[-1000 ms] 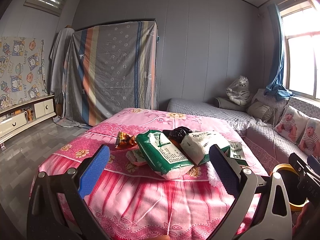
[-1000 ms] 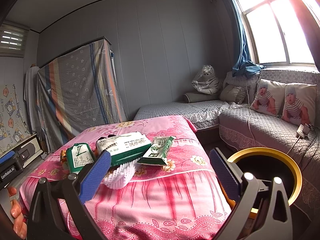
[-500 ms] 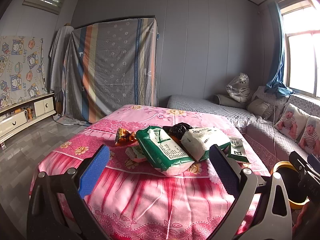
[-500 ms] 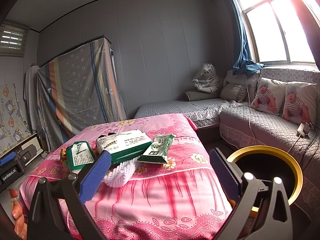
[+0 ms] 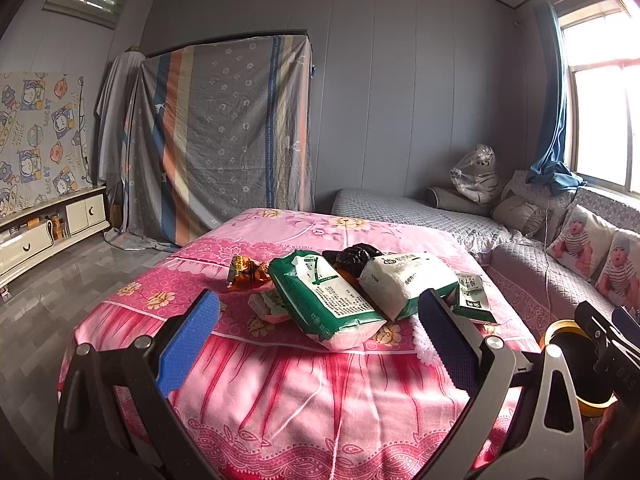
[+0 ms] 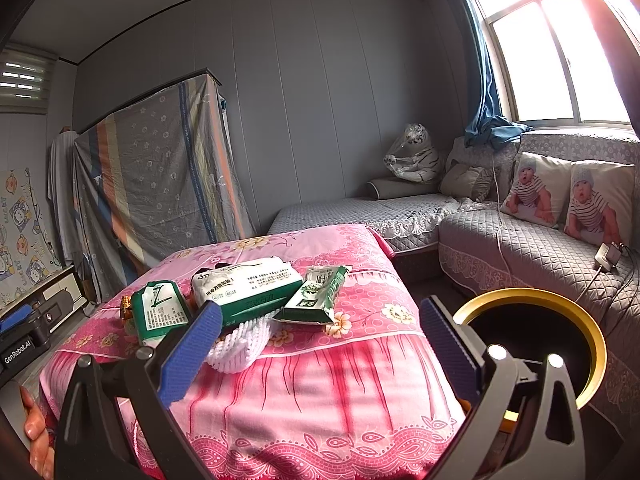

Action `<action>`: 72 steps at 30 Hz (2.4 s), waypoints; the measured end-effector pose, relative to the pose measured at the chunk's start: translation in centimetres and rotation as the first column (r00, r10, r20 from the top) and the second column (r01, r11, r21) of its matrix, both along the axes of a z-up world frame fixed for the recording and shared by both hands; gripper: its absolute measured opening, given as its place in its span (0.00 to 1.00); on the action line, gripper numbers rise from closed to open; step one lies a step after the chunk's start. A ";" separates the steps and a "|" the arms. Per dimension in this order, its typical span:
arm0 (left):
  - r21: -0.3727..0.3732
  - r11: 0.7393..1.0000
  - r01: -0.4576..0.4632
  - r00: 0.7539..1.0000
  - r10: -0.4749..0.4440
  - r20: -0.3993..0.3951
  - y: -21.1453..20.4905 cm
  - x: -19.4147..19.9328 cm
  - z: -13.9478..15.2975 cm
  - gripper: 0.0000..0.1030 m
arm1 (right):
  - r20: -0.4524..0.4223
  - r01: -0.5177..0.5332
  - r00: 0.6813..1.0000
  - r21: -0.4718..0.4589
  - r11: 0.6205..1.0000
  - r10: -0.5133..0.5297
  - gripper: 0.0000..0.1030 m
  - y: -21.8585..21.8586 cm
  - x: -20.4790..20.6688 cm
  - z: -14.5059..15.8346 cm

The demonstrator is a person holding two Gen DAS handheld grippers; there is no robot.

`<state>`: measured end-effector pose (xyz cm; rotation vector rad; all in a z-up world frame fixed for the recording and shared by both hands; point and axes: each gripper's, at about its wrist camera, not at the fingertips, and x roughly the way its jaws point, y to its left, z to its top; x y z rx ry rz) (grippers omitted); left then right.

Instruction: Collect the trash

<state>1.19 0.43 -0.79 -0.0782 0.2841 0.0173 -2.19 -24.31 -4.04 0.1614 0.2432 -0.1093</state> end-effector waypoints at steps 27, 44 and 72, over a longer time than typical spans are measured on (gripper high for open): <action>-0.005 1.000 -0.009 1.000 0.009 -0.013 0.2 0.0 -0.4 0.92 | 0.002 0.007 1.000 0.024 1.000 -0.007 0.93 -0.4 0.1 -0.6; -0.091 0.975 0.202 0.969 -0.212 -0.125 0.3 2.7 -2.5 0.92 | -0.158 -0.122 0.978 0.074 0.990 0.132 0.93 -4.3 6.3 0.4; -0.150 0.984 -0.100 0.993 0.089 -0.077 13.5 5.9 -1.7 0.92 | -0.523 -0.837 0.421 0.091 0.540 0.741 0.93 17.7 19.2 0.1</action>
